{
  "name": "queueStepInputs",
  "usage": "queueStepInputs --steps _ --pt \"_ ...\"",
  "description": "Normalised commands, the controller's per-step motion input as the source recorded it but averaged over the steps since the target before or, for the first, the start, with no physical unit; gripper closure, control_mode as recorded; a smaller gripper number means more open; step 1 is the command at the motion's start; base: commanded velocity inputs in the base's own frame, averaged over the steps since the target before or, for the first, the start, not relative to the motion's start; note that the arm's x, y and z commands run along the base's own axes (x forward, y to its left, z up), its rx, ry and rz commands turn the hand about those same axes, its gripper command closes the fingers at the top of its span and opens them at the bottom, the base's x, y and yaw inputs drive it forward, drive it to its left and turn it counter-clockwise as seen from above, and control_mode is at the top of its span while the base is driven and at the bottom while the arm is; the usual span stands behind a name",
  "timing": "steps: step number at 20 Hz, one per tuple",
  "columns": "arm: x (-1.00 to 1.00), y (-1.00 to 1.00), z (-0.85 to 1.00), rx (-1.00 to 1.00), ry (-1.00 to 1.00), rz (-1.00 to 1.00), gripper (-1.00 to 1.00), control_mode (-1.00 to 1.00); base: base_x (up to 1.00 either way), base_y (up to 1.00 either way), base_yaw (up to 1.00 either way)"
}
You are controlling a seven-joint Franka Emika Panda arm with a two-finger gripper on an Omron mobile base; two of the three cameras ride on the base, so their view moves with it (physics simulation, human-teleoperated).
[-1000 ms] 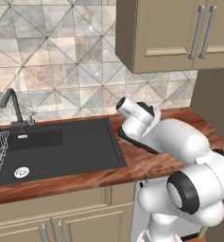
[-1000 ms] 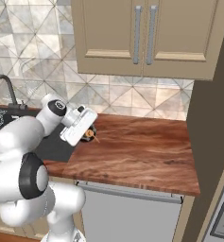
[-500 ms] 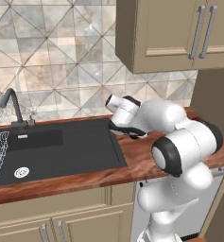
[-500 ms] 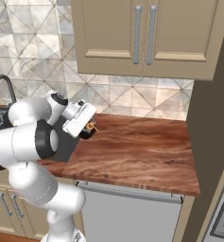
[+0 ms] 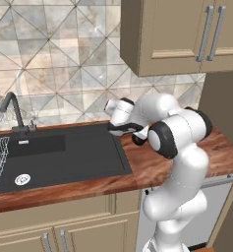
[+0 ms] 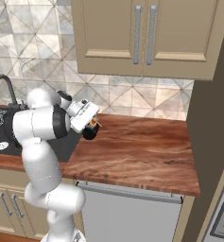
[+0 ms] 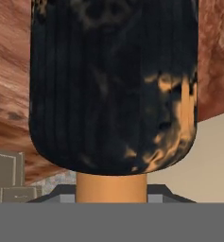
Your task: Restock the sink supplies by placing the sponge and soap dispenser on the counter and next to the sink. Make sure the soap dispenser is upright.
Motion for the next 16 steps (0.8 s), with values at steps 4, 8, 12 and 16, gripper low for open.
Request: queueStepInputs --steps 4,8,12,16 --pt "0.32 0.18 -0.28 -0.11 0.13 0.01 1.00 -1.00 0.00 0.00 0.00" --pt "0.31 0.23 -0.25 -0.11 0.07 0.00 1.00 -1.00 0.00 0.00 0.00" --pt "0.35 0.04 -0.26 -0.10 0.07 0.00 1.00 -1.00 0.00 0.00 0.00" --pt "0.33 0.00 -0.30 -0.10 0.09 0.01 1.00 -1.00 0.00 0.00 0.00"
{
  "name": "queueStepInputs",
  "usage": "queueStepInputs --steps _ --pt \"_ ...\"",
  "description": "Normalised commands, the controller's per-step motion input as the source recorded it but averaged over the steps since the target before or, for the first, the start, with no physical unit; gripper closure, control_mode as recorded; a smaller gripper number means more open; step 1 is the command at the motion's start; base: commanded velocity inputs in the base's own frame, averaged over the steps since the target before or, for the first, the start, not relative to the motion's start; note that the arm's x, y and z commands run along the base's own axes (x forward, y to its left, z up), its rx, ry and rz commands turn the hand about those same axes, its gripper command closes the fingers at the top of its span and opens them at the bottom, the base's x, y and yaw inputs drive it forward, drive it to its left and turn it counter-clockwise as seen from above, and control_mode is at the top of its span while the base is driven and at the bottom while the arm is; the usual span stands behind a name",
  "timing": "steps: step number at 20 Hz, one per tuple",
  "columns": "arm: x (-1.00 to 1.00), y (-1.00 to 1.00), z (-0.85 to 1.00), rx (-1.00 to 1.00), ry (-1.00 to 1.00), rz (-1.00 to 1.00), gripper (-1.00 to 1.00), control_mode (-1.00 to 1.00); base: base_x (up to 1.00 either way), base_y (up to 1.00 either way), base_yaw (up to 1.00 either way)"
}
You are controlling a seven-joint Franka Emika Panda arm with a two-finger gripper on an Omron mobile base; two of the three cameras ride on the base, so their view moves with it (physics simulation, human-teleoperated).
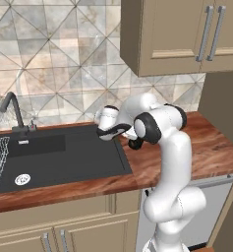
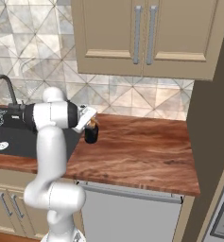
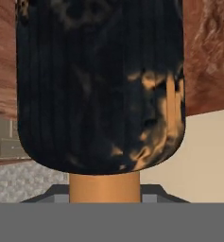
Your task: Restock the sink supplies by placing the sponge and soap dispenser on the counter and next to the sink. Make sure the soap dispenser is upright.
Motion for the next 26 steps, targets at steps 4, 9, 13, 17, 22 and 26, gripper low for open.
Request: queueStepInputs --steps 4,9,13,17,22,26 --pt "0.35 0.00 -0.39 -0.11 0.11 0.01 1.00 -1.00 0.00 0.00 0.00" --pt "0.35 0.05 -0.42 -0.13 0.11 0.00 1.00 -1.00 0.00 0.00 0.00" --pt "0.36 0.10 -0.44 -0.14 0.10 0.00 1.00 -1.00 0.00 0.00 0.00" --pt "0.12 0.00 -0.48 -0.11 0.07 0.01 1.00 -1.00 0.00 0.00 0.00" --pt "-0.62 -0.03 -0.33 -0.04 -0.03 0.00 -1.00 -1.00 0.00 0.00 0.00" --pt "-0.78 -0.02 -0.15 0.00 -0.08 0.00 -1.00 -1.00 0.00 0.00 0.00"
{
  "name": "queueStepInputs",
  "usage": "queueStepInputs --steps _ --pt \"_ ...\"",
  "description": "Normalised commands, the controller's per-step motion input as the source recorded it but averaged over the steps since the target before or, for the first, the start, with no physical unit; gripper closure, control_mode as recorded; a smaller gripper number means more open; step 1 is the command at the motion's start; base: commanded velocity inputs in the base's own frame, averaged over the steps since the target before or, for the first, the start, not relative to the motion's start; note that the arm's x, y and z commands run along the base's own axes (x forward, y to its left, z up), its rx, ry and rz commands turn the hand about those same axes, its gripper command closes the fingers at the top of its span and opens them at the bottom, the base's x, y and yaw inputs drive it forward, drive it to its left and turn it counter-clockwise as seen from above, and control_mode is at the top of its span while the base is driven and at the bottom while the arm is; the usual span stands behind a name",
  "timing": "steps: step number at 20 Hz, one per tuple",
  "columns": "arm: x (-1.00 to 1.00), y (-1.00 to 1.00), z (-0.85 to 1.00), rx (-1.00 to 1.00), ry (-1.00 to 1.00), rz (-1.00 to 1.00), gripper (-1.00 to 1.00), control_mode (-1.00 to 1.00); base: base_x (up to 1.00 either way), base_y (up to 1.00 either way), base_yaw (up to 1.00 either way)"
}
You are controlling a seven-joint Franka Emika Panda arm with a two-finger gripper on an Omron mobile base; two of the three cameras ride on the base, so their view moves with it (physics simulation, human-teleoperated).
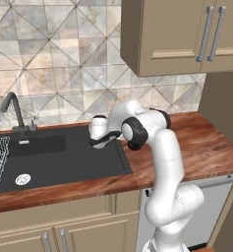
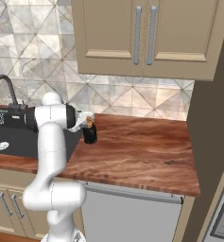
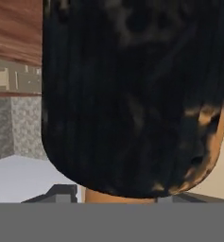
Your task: Restock the sink supplies by placing the sponge and soap dispenser on the counter and next to the sink. Make sure the soap dispenser is upright.
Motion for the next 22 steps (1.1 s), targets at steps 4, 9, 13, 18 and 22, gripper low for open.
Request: queueStepInputs --steps 4,9,13,18,22 --pt "-0.10 0.02 0.00 0.00 -0.01 0.00 -1.00 -1.00 0.00 0.00 0.00" --pt "0.13 0.19 0.00 0.00 0.00 0.00 -1.00 -1.00 0.00 0.00 0.00" --pt "0.15 0.50 0.00 0.00 0.00 0.00 -1.00 -1.00 0.00 0.00 0.00" --pt "0.19 0.54 0.00 0.00 0.00 0.00 -1.00 -1.00 0.00 0.00 0.00" --pt "0.05 0.38 0.05 0.00 -0.05 0.00 -1.00 -1.00 0.00 0.00 0.00"
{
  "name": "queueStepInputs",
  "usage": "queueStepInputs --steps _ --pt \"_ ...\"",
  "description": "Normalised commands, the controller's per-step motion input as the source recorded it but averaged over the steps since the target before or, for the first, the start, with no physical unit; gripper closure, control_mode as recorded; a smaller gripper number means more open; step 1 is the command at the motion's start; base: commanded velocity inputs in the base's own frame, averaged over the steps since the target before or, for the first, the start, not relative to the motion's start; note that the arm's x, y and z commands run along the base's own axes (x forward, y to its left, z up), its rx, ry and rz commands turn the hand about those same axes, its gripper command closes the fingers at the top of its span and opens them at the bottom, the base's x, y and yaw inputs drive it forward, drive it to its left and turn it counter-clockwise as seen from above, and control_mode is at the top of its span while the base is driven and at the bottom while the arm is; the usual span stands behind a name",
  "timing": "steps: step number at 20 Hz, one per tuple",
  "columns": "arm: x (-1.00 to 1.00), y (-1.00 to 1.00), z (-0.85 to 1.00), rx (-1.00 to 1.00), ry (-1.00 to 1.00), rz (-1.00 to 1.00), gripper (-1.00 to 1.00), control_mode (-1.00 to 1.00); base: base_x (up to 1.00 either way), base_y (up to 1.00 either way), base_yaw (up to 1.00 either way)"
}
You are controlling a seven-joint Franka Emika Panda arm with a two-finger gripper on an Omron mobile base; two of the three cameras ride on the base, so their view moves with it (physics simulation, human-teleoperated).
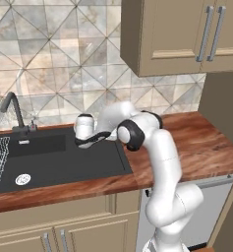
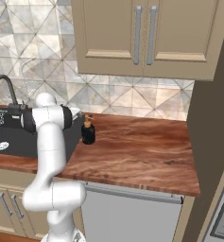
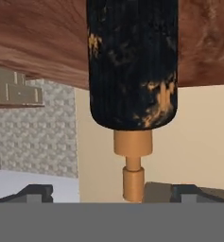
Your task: Restock the sink supplies by placing the sponge and soap dispenser on the counter and next to the sink. Make sure the soap dispenser is upright.
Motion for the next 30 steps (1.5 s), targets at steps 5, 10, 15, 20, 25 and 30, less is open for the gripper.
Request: queueStepInputs --steps 5,10,15,20,25,30 --pt "-0.71 0.10 0.13 0.00 -0.28 0.00 -1.00 -1.00 0.00 0.00 0.00" --pt "-1.00 -0.31 0.00 0.14 -0.49 0.00 -1.00 -1.00 0.00 0.00 0.00" --pt "-1.00 -0.35 0.14 0.19 -0.50 0.00 -1.00 -1.00 0.00 0.00 0.00" --pt "-1.00 -0.10 0.27 0.22 -0.42 0.00 -1.00 -1.00 0.00 0.00 0.00" --pt "-0.92 0.00 0.05 0.27 -0.43 0.00 -1.00 -1.00 0.00 0.00 0.00" --pt "-0.51 -0.32 0.00 0.39 -0.45 0.03 -1.00 -1.00 0.00 0.00 0.00"
